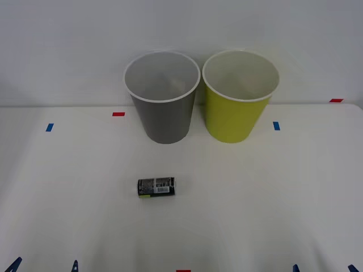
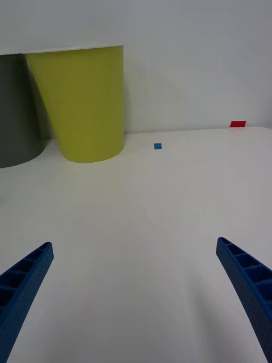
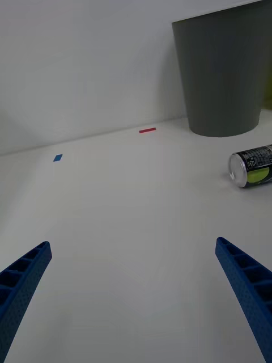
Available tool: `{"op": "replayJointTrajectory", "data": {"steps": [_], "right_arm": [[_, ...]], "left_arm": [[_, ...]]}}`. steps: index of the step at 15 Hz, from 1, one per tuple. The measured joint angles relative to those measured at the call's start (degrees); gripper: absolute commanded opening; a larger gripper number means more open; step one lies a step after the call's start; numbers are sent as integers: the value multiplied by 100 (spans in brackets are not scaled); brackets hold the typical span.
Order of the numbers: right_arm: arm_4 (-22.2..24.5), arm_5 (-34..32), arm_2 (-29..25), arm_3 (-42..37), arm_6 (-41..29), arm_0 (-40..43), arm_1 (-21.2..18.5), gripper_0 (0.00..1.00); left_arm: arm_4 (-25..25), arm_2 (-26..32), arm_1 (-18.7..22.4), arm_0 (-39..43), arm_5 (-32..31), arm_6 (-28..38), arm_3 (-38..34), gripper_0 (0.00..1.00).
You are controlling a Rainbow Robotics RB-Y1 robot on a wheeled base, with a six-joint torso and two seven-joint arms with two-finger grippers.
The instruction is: Put cans in the gray bin and PET bottles in the light green bin.
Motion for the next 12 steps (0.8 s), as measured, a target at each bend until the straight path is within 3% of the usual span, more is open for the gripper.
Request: {"op": "replayJointTrajectory", "data": {"steps": [12], "right_arm": [[0, 0, 0, 0, 0, 0, 0, 100]], "left_arm": [[0, 0, 0, 0, 0, 0, 0, 100]]}}
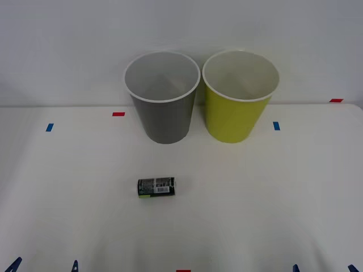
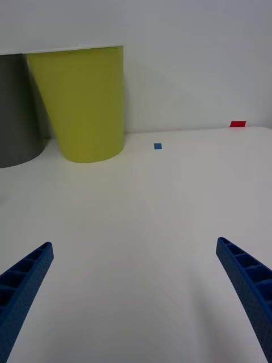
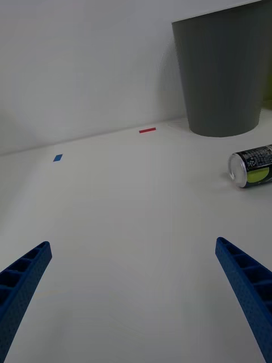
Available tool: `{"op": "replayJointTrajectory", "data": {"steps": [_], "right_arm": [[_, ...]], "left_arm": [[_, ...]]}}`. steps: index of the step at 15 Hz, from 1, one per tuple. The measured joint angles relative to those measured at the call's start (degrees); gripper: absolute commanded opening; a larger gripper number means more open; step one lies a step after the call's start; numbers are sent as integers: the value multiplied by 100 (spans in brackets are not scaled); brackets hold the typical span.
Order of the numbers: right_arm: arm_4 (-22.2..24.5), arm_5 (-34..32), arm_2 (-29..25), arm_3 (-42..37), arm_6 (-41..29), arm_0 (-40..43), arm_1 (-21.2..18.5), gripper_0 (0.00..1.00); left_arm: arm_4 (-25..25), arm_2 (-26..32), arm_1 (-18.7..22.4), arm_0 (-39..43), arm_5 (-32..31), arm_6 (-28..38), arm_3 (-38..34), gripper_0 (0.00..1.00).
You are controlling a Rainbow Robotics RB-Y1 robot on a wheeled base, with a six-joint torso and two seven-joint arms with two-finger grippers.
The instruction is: Put cans in the gray bin and PET bottles in the light green bin.
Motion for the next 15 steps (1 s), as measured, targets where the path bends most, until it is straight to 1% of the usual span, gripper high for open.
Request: {"op": "replayJointTrajectory", "data": {"steps": [15], "right_arm": [[0, 0, 0, 0, 0, 0, 0, 100]], "left_arm": [[0, 0, 0, 0, 0, 0, 0, 100]]}}
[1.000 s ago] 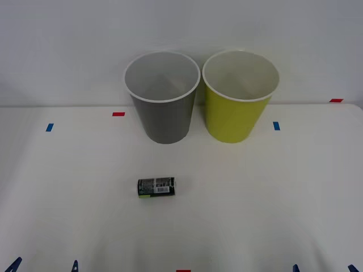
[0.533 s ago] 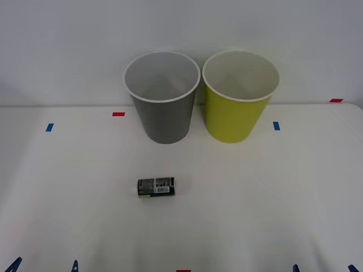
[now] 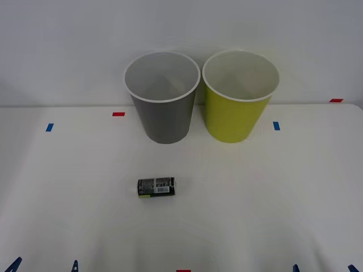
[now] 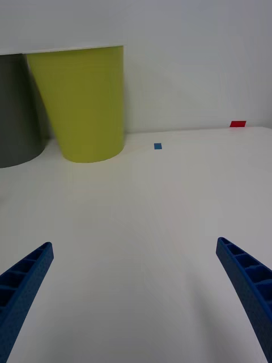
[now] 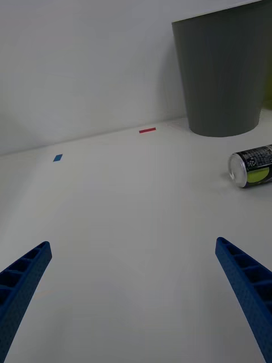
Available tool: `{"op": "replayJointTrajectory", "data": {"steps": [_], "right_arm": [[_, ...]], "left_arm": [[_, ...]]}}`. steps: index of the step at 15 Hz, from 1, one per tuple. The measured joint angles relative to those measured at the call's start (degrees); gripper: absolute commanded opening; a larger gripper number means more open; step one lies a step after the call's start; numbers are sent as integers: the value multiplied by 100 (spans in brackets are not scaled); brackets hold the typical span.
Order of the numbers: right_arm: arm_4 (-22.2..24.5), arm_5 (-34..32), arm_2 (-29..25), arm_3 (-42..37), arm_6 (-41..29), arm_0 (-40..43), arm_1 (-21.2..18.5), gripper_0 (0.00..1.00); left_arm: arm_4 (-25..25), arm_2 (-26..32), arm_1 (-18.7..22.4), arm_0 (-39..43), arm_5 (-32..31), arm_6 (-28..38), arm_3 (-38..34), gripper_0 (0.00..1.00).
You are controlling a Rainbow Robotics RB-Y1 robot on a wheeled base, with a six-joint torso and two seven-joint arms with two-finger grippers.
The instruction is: Put cans in the gray bin and PET bottles in the light green bin.
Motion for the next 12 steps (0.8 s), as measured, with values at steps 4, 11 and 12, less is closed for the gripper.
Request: {"op": "replayJointTrajectory", "data": {"steps": [4, 11, 12], "right_arm": [[0, 0, 0, 0, 0, 0, 0, 100], [0, 0, 0, 0, 0, 0, 0, 100], [0, 0, 0, 0, 0, 0, 0, 100]], "left_arm": [[0, 0, 0, 0, 0, 0, 0, 100], [0, 0, 0, 0, 0, 0, 0, 100], [0, 0, 0, 0, 0, 0, 0, 100]]}}
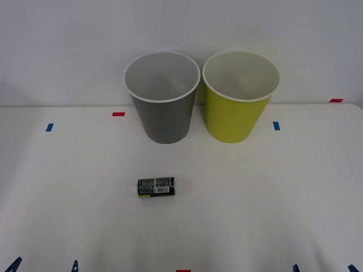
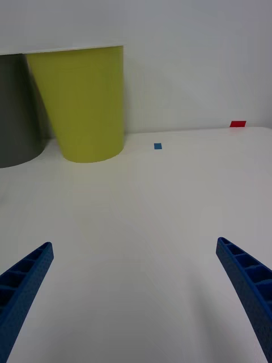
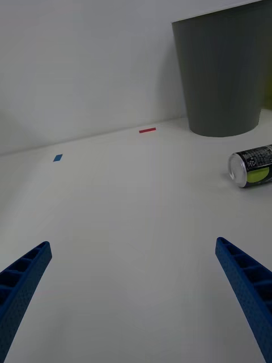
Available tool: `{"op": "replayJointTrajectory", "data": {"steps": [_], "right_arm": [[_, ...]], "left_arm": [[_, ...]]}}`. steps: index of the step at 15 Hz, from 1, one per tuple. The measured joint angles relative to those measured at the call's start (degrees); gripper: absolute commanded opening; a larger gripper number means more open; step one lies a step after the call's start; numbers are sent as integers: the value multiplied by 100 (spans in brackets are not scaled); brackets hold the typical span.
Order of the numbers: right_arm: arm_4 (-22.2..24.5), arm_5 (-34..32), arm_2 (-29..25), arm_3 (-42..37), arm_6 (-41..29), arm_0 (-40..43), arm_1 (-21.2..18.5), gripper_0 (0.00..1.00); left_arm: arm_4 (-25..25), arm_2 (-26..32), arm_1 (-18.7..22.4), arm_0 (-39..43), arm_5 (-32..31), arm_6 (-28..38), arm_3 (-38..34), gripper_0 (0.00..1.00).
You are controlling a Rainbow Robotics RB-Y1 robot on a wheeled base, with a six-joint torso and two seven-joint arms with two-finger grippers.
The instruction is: Put cans in the gray bin and PET bottles in the light green bin.
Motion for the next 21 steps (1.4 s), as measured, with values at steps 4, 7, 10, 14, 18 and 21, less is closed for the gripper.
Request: {"op": "replayJointTrajectory", "data": {"steps": [4, 7, 10, 14, 18, 21], "right_arm": [[0, 0, 0, 0, 0, 0, 0, 100], [0, 0, 0, 0, 0, 0, 0, 100], [0, 0, 0, 0, 0, 0, 0, 100], [0, 0, 0, 0, 0, 0, 0, 100], [0, 0, 0, 0, 0, 0, 0, 100], [0, 0, 0, 0, 0, 0, 0, 100]], "left_arm": [[68, -40, -7, -216, -139, 6, 279, 100], [162, -14, 107, -383, -317, -3, 363, 100], [214, 3, 277, -597, -190, -3, 361, 100], [407, 24, 868, -1028, 98, 57, 360, 100], [610, -231, 1522, -1366, 192, 96, 355, 100], [725, -513, 2077, -1729, 427, 126, 342, 100]]}}
